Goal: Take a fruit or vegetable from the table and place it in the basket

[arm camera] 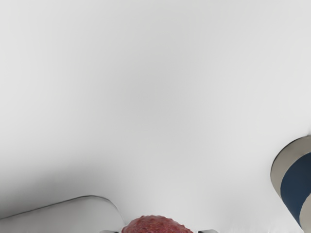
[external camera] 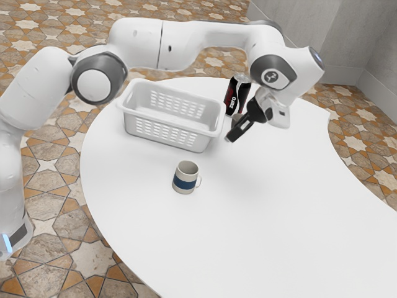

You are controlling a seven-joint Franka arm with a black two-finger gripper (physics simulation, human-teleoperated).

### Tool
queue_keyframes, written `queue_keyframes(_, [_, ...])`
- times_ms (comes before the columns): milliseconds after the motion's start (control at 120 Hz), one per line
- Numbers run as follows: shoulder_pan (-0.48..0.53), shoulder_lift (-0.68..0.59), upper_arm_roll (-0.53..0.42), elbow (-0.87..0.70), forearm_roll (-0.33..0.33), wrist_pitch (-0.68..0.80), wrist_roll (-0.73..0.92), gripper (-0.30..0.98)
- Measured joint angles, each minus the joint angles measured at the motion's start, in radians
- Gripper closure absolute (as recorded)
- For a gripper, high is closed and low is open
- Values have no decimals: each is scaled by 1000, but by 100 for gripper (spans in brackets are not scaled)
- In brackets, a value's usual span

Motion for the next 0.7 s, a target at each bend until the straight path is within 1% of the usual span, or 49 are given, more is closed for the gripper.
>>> queue_keyframes(133, [10, 0, -7, 5, -23, 49, 66, 51])
queue_keyframes(233, [24, 1, -6, 8, -30, 109, 123, 51])
queue_keyframes(300, [25, -1, -7, 8, -32, 123, 157, 51])
queue_keyframes(392, [17, -25, -11, 5, -52, 99, 203, 51])
queue_keyframes(533, [23, -83, -7, -20, -91, 1, 267, 51])
queue_keyframes(608, [65, -162, 1, -115, -112, -37, 297, 51])
queue_keyframes(667, [130, -292, 6, -262, -137, -42, 319, 52])
queue_keyframes(700, [143, -386, 32, -366, -159, -23, 333, 52])
